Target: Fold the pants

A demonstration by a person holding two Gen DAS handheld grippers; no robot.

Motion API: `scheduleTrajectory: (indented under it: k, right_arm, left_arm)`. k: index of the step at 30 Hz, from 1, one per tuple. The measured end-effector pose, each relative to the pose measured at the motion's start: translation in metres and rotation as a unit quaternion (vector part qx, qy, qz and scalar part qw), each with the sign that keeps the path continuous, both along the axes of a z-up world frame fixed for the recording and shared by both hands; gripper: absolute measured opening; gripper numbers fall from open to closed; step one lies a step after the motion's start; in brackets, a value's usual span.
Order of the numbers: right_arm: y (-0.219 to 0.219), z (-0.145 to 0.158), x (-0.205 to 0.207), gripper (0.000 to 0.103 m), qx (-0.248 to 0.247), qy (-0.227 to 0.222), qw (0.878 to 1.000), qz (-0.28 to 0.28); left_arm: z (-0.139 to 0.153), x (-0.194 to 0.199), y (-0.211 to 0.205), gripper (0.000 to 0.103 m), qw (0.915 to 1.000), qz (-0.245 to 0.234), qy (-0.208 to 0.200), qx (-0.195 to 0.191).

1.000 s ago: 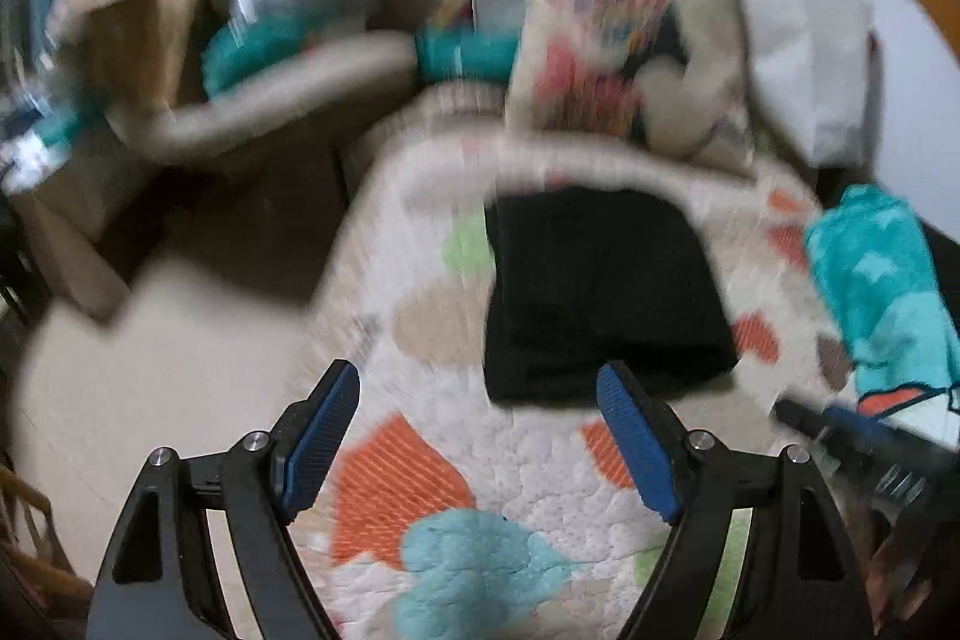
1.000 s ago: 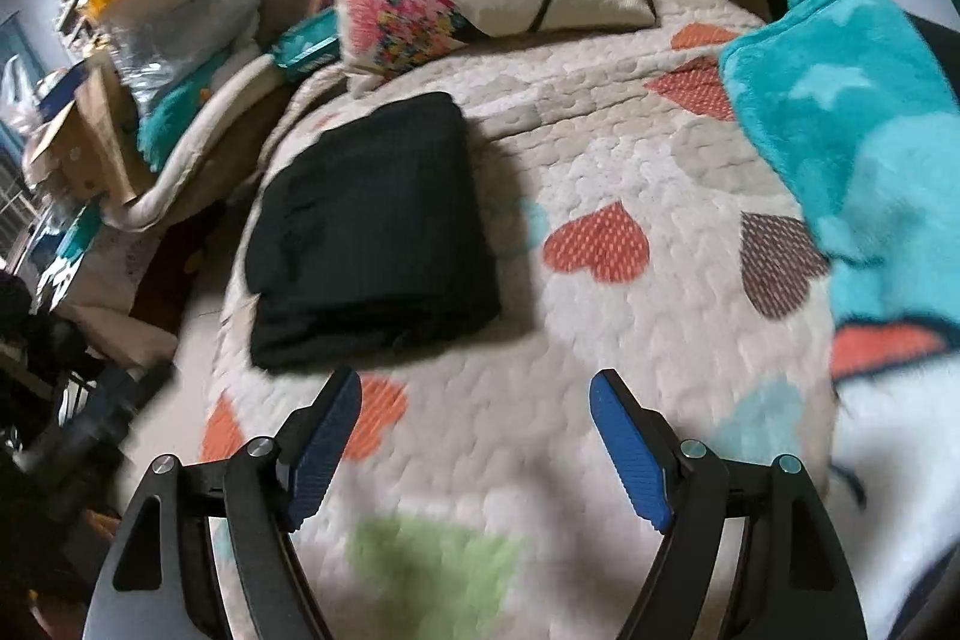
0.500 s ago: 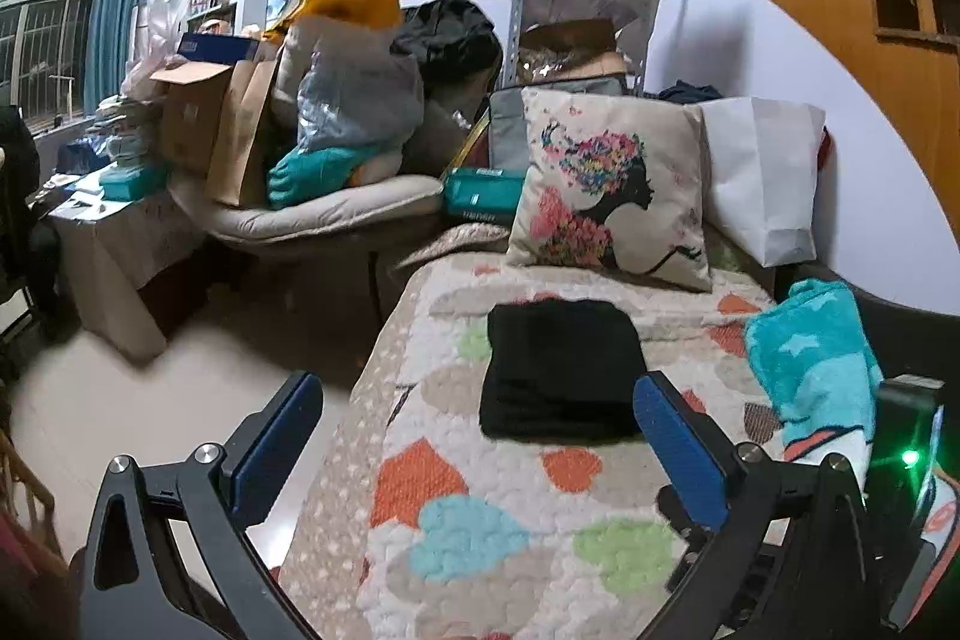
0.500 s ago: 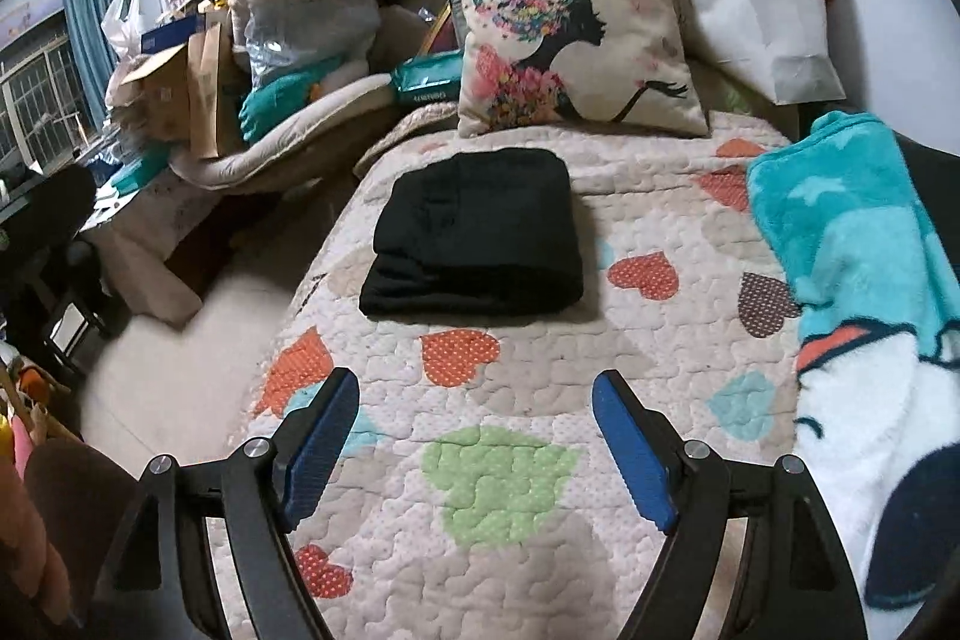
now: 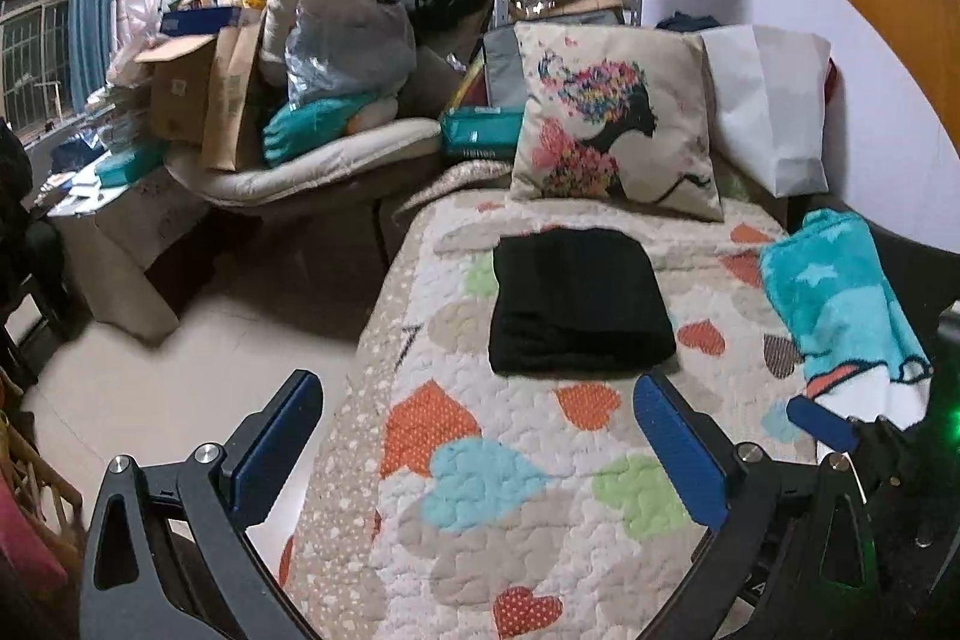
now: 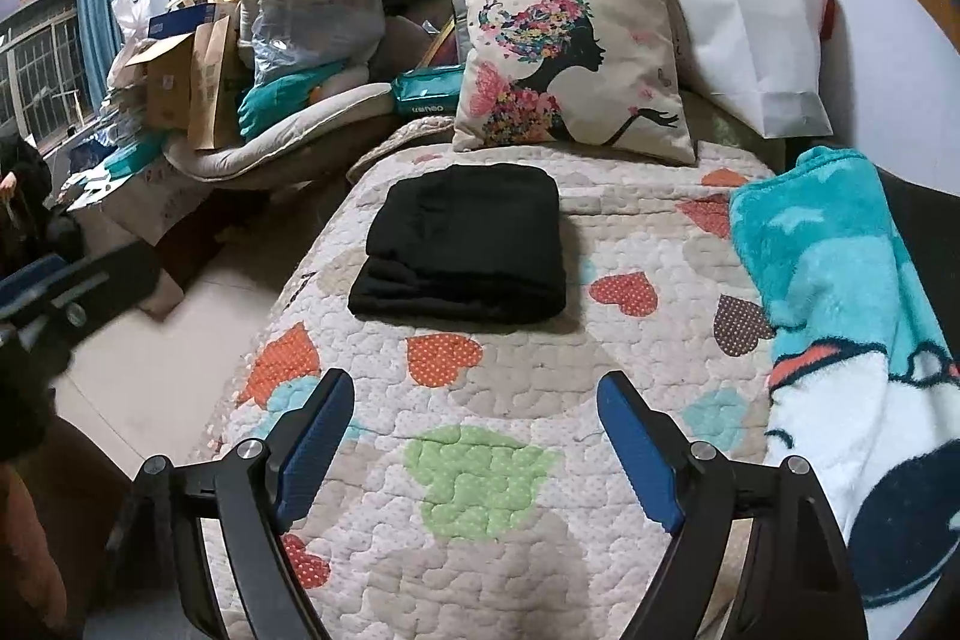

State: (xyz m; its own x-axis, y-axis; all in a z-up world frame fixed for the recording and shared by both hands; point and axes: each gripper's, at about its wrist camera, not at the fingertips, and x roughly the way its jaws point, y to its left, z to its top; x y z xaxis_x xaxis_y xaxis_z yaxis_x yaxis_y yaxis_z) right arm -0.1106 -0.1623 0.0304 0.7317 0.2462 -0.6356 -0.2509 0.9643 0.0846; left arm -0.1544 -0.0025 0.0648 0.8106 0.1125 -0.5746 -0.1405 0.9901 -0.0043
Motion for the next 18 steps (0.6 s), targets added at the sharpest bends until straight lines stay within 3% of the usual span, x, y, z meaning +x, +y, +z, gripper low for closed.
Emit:
scheduleTrajectory:
  k: [18]
  right_arm:
    - [0.002,-0.012,0.012,0.089,-0.019,0.024,1.000,-0.006]
  left_arm:
    - [-0.030,0.028,0.005,0.103,0.9966,-0.012,0.067,-0.046]
